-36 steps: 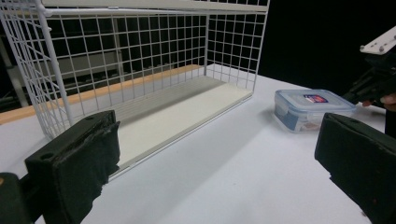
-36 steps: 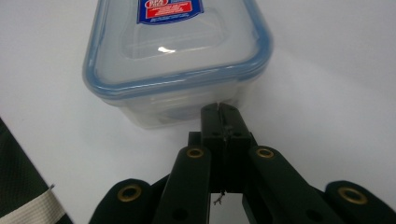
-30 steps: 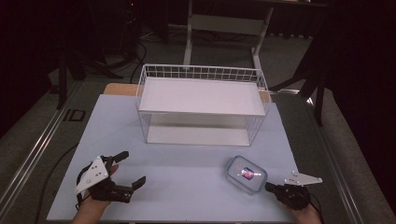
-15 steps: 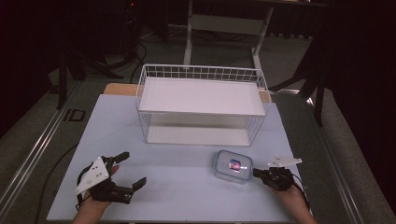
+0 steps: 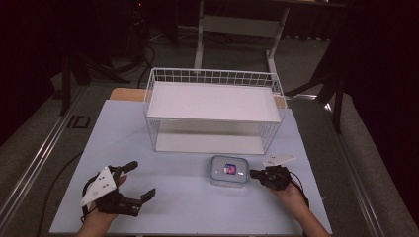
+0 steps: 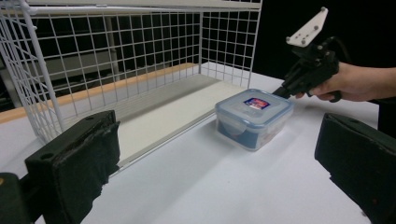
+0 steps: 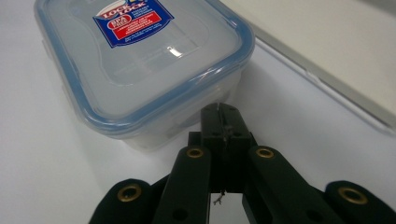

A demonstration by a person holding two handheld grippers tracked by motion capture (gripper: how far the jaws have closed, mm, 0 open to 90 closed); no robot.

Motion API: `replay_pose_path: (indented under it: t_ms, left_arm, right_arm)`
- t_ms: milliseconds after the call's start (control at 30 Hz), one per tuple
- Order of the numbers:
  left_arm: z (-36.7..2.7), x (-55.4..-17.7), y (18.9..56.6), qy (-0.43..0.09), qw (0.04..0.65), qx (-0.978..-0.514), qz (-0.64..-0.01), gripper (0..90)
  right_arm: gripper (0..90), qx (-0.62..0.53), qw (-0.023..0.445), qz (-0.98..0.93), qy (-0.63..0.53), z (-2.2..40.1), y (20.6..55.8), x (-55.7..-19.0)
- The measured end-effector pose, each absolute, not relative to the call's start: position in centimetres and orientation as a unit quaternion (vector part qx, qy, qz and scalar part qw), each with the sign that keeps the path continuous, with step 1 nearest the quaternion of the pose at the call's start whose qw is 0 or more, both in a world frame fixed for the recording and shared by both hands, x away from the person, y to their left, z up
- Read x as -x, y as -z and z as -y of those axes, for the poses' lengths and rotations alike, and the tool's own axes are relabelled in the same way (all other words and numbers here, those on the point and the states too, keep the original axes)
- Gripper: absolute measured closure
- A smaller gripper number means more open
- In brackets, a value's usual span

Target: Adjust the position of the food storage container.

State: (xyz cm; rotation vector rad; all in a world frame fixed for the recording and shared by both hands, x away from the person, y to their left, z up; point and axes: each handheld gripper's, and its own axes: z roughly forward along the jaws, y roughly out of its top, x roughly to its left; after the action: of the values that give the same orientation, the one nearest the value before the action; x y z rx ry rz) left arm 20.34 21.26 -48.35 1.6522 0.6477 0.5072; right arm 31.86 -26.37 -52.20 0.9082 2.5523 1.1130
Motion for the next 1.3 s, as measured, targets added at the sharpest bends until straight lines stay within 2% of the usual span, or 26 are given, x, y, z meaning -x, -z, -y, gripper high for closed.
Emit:
replay_pose_path:
  t_ms: [733,1133,1300]
  left_arm:
    - [-21.2,-20.3,48.5,-0.215,0.601,-0.718,-0.278,1.0]
    - [-21.0,-20.3,48.5,-0.212,0.6,-0.72,-0.277,1.0]
    - [-21.1,-20.3,48.6,-0.204,0.599,-0.723,-0.278,1.0]
  right_arm:
    - [90.0,-0.281,0.081,-0.88,-0.375,20.7,52.7,-33.7]
    - [89.7,-0.279,0.069,-0.879,-0.381,19.9,52.8,-33.5]
    - [85.2,-0.283,0.081,-0.875,-0.385,20.7,52.4,-33.3]
